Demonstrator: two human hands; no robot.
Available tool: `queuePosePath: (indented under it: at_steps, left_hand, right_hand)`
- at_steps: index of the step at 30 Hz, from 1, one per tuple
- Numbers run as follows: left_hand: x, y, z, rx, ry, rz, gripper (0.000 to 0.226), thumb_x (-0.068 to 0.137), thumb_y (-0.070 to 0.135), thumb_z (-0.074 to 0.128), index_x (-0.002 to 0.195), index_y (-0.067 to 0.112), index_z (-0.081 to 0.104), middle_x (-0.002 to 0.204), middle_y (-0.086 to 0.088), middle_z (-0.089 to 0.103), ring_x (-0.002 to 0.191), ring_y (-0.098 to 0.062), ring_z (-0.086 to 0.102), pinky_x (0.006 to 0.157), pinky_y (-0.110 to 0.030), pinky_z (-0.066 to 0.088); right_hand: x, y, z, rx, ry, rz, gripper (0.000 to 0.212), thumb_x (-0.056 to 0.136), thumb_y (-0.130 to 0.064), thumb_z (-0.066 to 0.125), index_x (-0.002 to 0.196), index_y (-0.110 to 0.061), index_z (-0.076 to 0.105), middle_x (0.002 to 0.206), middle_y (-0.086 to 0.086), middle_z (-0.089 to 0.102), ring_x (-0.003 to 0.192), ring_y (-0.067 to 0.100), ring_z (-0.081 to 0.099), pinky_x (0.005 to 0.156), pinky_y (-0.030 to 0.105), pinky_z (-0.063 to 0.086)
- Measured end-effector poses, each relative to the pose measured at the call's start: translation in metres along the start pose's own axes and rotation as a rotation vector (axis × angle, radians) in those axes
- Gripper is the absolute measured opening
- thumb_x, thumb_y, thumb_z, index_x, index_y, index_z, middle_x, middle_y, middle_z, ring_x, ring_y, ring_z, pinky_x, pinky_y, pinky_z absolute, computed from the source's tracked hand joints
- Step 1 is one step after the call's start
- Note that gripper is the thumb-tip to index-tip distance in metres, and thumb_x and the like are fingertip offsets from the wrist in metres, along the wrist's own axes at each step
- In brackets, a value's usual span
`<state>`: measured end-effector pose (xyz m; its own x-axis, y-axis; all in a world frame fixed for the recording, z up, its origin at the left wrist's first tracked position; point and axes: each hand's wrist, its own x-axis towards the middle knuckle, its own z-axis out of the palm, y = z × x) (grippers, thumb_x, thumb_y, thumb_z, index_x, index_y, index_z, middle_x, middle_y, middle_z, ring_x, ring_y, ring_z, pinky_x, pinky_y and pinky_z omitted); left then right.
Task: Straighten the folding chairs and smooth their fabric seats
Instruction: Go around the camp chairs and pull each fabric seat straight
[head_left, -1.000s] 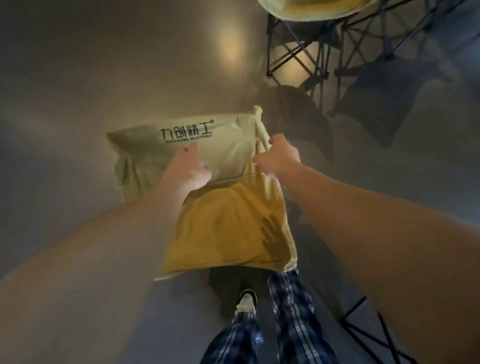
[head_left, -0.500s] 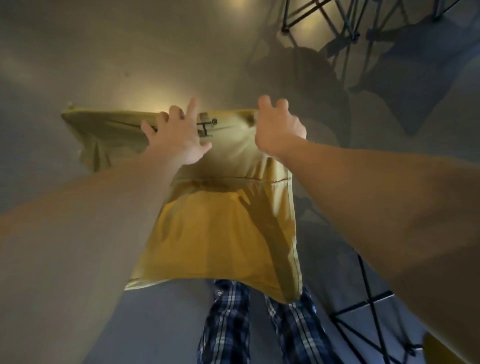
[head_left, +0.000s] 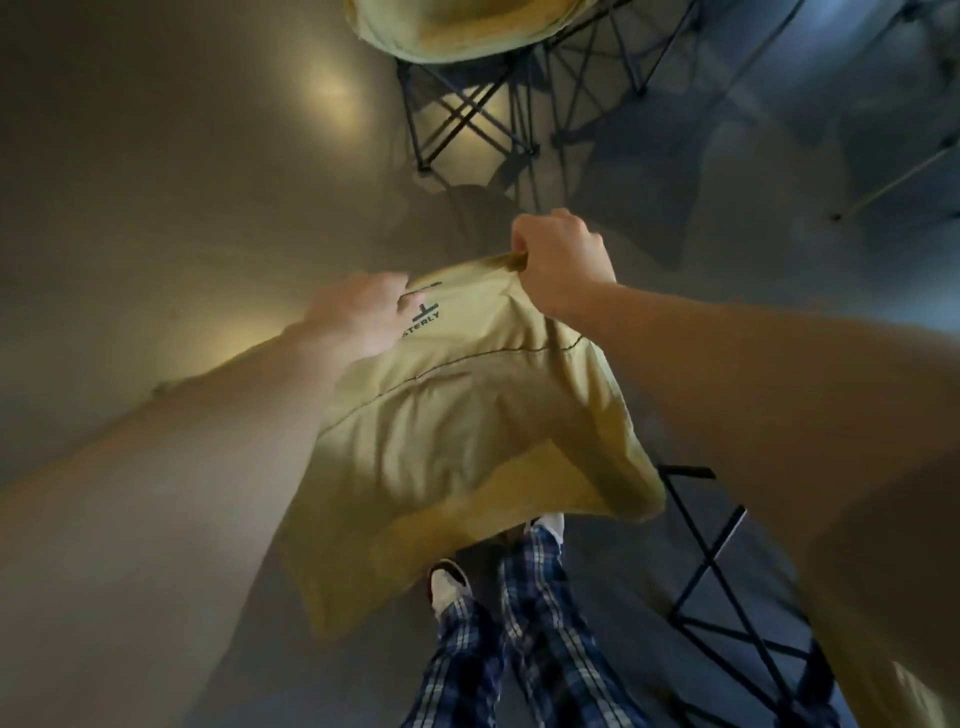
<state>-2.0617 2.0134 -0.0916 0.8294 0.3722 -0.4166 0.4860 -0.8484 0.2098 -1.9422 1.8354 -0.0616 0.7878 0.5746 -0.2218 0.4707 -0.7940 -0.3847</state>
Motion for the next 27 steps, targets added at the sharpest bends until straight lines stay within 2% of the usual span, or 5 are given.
queuePosePath:
  at_steps: [6,12,17,21,27]
  left_hand:
    - [0.033,0.128,-0.047,-0.041,0.015,0.203,0.042,0.104,0.04,0.04,0.068,0.018,0.033,0.069,-0.007,0.047,0.073,-0.036,0.054,0.059,-0.038,0.035]
    - [0.056,0.275,-0.084,-0.046,0.106,0.405,0.032,0.106,0.034,0.038,0.093,0.009,0.052,0.08,-0.01,0.059,0.074,-0.031,0.056,0.057,-0.036,0.039]
    - [0.101,0.393,-0.109,-0.122,0.217,0.586,0.03,0.105,0.031,0.04,0.111,0.007,0.058,0.085,-0.014,0.064,0.079,-0.034,0.064,0.067,-0.039,0.05]
    - [0.149,0.473,-0.113,-0.207,0.229,0.729,0.025,0.104,0.029,0.042,0.099,0.01,0.058,0.08,-0.01,0.065,0.075,-0.034,0.063,0.063,-0.039,0.044]
    - [0.214,0.588,-0.109,-0.385,0.063,0.809,0.028,0.104,0.035,0.041,0.091,0.015,0.058,0.075,-0.003,0.062,0.07,-0.025,0.062,0.064,-0.039,0.05]
  right_hand:
    - [0.01,0.083,-0.104,0.061,0.089,0.201,0.044,0.091,-0.003,0.039,0.123,-0.016,0.066,0.12,0.011,0.062,0.102,0.034,0.059,0.082,0.037,0.05]
    - [-0.004,0.168,-0.202,0.091,0.332,0.36,0.042,0.089,-0.003,0.042,0.119,-0.019,0.067,0.122,0.007,0.059,0.106,0.035,0.057,0.077,0.035,0.042]
    - [0.004,0.228,-0.275,0.348,0.607,0.59,0.063,0.088,-0.004,0.039,0.148,-0.02,0.031,0.148,0.006,0.039,0.128,0.03,0.045,0.088,0.036,0.038]
    - [0.025,0.271,-0.313,0.665,0.52,0.753,0.043,0.102,-0.023,0.035,0.138,-0.002,0.044,0.126,0.018,0.057,0.116,0.033,0.054,0.093,0.036,0.044]
    - [0.059,0.348,-0.367,0.987,0.613,0.907,0.051,0.097,-0.056,0.043,0.117,-0.011,0.059,0.085,0.002,0.055,0.077,0.017,0.056,0.088,0.044,0.057]
